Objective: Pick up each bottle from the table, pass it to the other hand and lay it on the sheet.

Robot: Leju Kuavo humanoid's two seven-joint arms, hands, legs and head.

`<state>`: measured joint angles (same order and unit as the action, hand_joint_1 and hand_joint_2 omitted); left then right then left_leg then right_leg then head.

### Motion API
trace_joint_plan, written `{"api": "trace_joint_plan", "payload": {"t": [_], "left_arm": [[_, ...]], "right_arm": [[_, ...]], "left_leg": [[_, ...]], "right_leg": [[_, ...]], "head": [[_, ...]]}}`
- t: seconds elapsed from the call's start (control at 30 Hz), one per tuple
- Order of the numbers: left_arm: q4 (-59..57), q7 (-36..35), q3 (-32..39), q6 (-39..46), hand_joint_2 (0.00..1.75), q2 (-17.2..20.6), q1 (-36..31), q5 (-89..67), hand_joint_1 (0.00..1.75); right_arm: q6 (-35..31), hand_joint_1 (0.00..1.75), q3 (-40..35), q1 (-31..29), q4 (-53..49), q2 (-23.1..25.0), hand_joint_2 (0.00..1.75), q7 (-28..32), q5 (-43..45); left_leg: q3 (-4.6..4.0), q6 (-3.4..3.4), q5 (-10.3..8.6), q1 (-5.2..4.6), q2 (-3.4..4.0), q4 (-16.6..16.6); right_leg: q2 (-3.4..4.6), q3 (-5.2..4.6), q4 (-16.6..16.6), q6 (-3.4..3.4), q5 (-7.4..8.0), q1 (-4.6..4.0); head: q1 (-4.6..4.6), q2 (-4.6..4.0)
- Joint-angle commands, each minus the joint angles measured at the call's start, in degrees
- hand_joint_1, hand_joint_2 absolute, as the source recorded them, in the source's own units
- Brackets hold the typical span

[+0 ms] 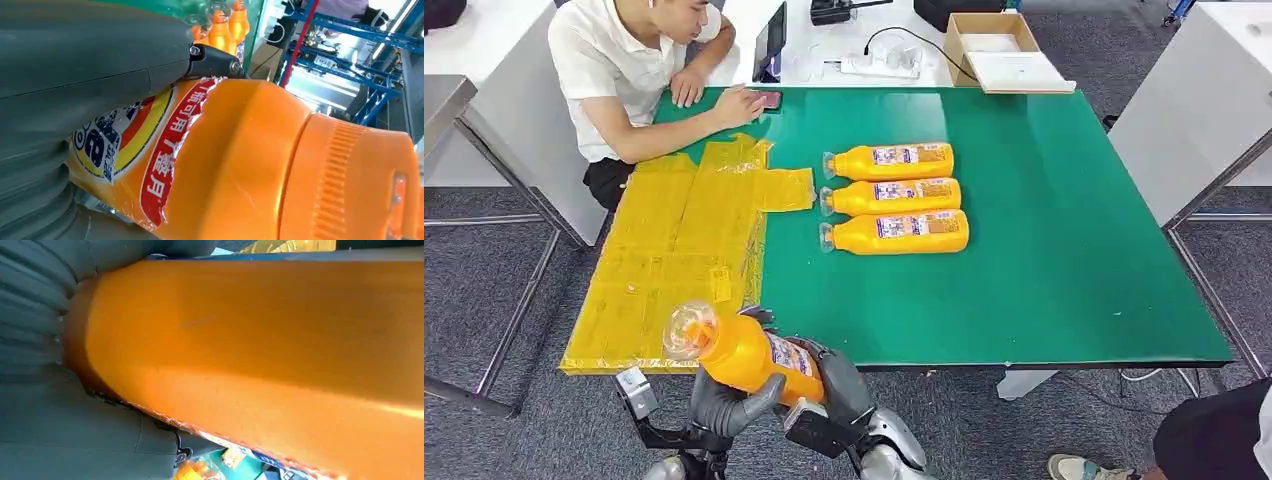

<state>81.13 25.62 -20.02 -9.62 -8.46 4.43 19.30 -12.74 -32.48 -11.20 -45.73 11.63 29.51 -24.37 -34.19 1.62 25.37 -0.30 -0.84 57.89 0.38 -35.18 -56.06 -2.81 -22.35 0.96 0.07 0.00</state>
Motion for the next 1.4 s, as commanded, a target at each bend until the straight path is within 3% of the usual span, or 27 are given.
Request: {"api": "trace_joint_plan", "payload": {"t": [0.03,0.1,0.13,0.17,0.23,0.27,0.5,0.67,0.83,0.93,1.2,1.33,1.4], "left_arm": [[-4.5,-2.3,-1.2,-2.0,1.75,0.4,-3.5,1.5,1.75],[-4.5,-2.7,-0.5,-2.6,1.75,0.1,-3.5,2.7,1.75],[-4.3,-2.8,-0.3,-3.3,1.75,0.1,-3.6,3.5,1.75],[-4.0,-3.4,0.1,-4.2,1.75,0.1,-3.5,4.8,1.75],[-3.4,-3.8,0.5,-2.6,1.75,0.8,-3.4,3.0,1.75],[-3.6,-4.8,0.2,-1.1,1.75,1.5,-3.6,0.9,1.75],[-4.0,-3.8,3.1,4.5,1.75,2.4,-4.0,-5.2,1.75],[-5.7,-5.2,7.4,15.8,1.75,6.6,-6.1,-18.8,1.75],[-5.3,-5.5,16.0,14.9,1.75,8.5,-6.2,-21.5,1.75],[-3.5,-5.2,17.6,16.5,1.75,8.6,-7.1,-24.8,1.75],[-5.0,-6.2,10.7,29.5,1.75,10.7,-14.4,-48.2,1.75],[-16.1,-12.8,5.2,34.7,1.75,12.0,-21.9,-65.9,1.75],[-18.3,-12.3,5.3,35.4,1.75,11.5,-23.0,-66.1,1.75]], "right_arm": [[-0.6,1.64,-5.2,-1.6,6.0,0.4,1.75,0.0,-2.3],[-0.5,1.43,-5.1,-1.5,6.4,0.5,1.75,0.1,-2.1],[-0.2,0.42,-5.0,-1.5,6.6,0.6,1.75,0.2,-1.8],[-1.0,0.0,-4.7,-1.3,6.6,0.8,1.75,0.2,-1.8],[-2.6,0.0,-4.0,-0.6,5.7,1.2,1.75,1.0,-1.2],[-2.7,0.0,-3.8,-0.2,4.9,1.2,0.0,1.4,-0.8],[-5.2,0.0,-4.0,4.0,-5.0,-1.2,0.0,1.1,-0.9],[-10.8,0.0,-2.5,9.3,-13.0,-4.0,0.0,4.9,2.0],[-16.2,0.0,2.3,13.2,-21.3,-8.0,0.0,3.2,2.3],[-17.2,0.0,5.6,13.6,-21.3,-7.0,0.0,3.5,2.1],[-16.3,0.0,4.2,12.9,-19.6,-4.7,0.0,5.8,3.1],[-15.1,0.0,4.0,11.8,-18.7,-4.2,0.0,6.0,4.0],[-15.1,0.0,4.0,11.7,-18.5,-4.1,0.0,6.0,4.0]], "left_leg": [[0.14,-0.07,0.02,0.03,-0.05,0.0],[0.18,-0.08,0.04,0.05,-0.02,0.0],[0.17,-0.07,0.03,0.03,-0.02,-0.1],[0.27,-0.12,0.09,0.08,0.0,0.0],[0.23,-0.1,0.07,0.06,-0.03,0.0],[0.14,-0.07,0.03,0.04,-0.03,0.0],[0.15,-0.08,0.05,0.04,-0.01,0.0],[0.14,-0.08,0.02,0.03,-0.06,-0.1],[0.3,-0.13,0.05,0.08,-0.06,-0.1],[0.3,-0.11,0.07,0.04,0.13,-0.1],[0.23,-0.18,0.0,0.13,-0.02,0.0],[0.24,-0.17,-0.04,0.1,-0.13,0.0],[0.33,-0.17,-0.1,0.1,-0.25,-0.1]], "right_leg": [[-0.11,0.16,0.0,0.08,-0.05,-0.04],[-0.07,0.19,0.0,0.09,-0.06,-0.06],[-0.07,0.17,0.0,0.08,-0.05,-0.04],[-0.09,0.29,0.0,0.13,-0.11,-0.1],[-0.11,0.24,0.0,0.11,-0.09,-0.07],[-0.08,0.15,0.0,0.07,-0.05,-0.05],[-0.07,0.17,0.0,0.09,-0.07,-0.05],[-0.09,0.15,0.0,0.09,-0.06,-0.04],[-0.13,0.32,0.1,0.15,-0.09,-0.09],[0.06,0.24,0.0,0.13,-0.05,-0.04],[-0.17,0.21,0.0,0.18,-0.04,-0.14],[-0.32,0.26,0.0,0.17,-0.07,-0.11],[-0.39,0.38,0.0,0.17,-0.06,-0.11]], "head": [[0.0,0.0],[-0.02,-0.02],[0.0,-0.02],[0.0,0.0],[0.0,0.0],[0.0,0.0],[0.02,0.0],[0.0,0.0],[0.02,0.0],[0.0,0.0],[0.02,0.0],[0.0,0.0],[0.02,0.0]]}}
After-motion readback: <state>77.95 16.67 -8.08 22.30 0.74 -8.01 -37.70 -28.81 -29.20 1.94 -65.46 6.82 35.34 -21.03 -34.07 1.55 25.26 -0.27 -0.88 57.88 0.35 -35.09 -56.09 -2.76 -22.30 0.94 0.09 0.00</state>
